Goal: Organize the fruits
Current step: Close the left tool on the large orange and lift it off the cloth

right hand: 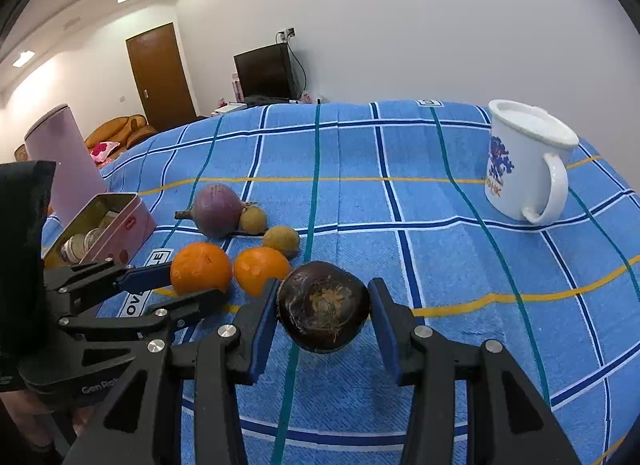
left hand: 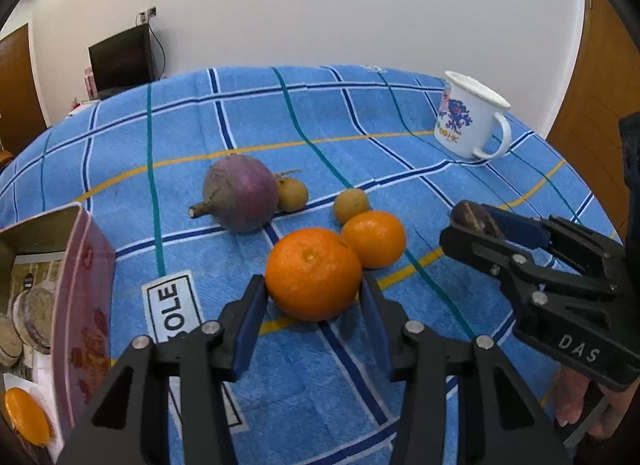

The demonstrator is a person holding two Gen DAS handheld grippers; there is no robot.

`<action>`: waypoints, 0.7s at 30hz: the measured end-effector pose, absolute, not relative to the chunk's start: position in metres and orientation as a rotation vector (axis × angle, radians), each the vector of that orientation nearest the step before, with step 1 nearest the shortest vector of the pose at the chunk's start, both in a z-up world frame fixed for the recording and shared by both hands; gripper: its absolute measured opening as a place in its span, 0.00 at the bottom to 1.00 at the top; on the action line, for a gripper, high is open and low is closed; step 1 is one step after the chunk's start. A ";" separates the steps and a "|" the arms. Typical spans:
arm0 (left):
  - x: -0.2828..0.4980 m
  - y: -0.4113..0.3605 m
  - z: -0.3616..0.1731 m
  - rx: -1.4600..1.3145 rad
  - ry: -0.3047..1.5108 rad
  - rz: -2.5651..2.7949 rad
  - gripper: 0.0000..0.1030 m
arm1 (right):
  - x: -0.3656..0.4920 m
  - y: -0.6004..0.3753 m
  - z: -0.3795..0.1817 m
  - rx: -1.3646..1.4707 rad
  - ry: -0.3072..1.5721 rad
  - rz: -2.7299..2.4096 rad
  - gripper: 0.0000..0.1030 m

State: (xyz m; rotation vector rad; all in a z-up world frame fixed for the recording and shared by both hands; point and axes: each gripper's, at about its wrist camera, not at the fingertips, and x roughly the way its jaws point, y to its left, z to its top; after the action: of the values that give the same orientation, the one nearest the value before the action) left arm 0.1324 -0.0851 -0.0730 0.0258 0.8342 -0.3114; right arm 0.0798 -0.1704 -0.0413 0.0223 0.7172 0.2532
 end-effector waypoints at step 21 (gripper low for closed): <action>0.110 -0.079 -0.053 0.052 0.691 -0.248 0.47 | 0.064 -0.166 -0.032 -0.009 0.628 0.297 0.45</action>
State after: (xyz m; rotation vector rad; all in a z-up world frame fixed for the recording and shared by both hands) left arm 0.1103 -0.0791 -0.0531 0.0523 0.6908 -0.2480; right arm 0.0644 -0.1659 -0.0321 -0.0088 0.6278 0.2969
